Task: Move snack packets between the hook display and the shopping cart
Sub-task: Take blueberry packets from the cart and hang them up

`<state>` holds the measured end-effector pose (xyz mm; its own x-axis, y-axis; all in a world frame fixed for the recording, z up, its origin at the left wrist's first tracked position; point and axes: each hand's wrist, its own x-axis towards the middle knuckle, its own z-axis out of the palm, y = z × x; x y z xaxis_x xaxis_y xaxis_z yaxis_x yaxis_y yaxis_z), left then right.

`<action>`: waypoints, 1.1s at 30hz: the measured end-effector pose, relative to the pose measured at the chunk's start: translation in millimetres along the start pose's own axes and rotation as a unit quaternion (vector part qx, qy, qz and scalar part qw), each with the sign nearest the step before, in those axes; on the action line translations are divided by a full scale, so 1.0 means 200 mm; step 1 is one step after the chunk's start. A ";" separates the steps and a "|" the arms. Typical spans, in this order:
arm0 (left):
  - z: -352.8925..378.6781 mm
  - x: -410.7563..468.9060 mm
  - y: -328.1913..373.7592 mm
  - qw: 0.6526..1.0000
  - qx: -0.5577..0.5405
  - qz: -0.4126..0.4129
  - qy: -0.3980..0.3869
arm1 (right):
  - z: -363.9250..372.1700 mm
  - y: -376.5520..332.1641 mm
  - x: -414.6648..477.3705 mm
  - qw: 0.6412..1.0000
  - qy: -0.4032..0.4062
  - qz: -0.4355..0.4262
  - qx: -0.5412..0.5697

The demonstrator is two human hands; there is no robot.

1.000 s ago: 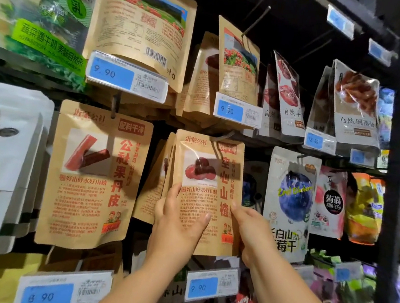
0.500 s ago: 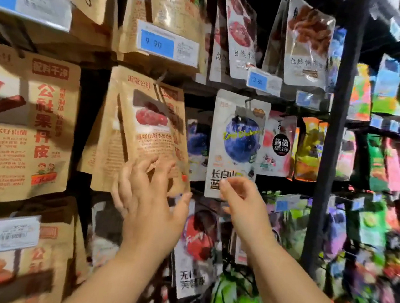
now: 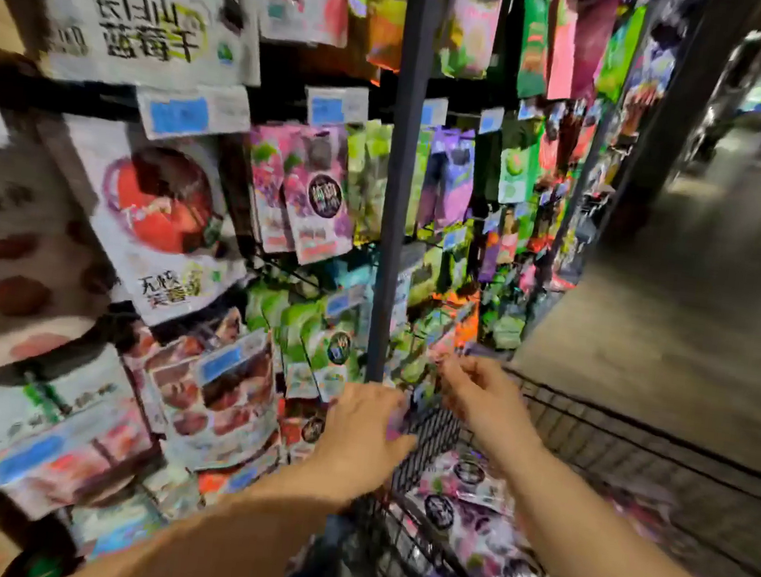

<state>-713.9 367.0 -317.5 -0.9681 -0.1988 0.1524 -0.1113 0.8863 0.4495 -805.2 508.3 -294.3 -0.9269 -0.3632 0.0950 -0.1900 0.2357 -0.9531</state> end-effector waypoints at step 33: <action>0.87 0.14 0.13 0.827 0.243 0.138 -0.488 | -1.19 1.19 -1.02 0.784 0.300 0.487 -0.243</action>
<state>-782.0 456.8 -455.1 -0.6655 0.2615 -0.6991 0.2964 0.9522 0.0741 -738.1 853.9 -471.6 -0.6670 0.6569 -0.3516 0.7357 0.5060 -0.4503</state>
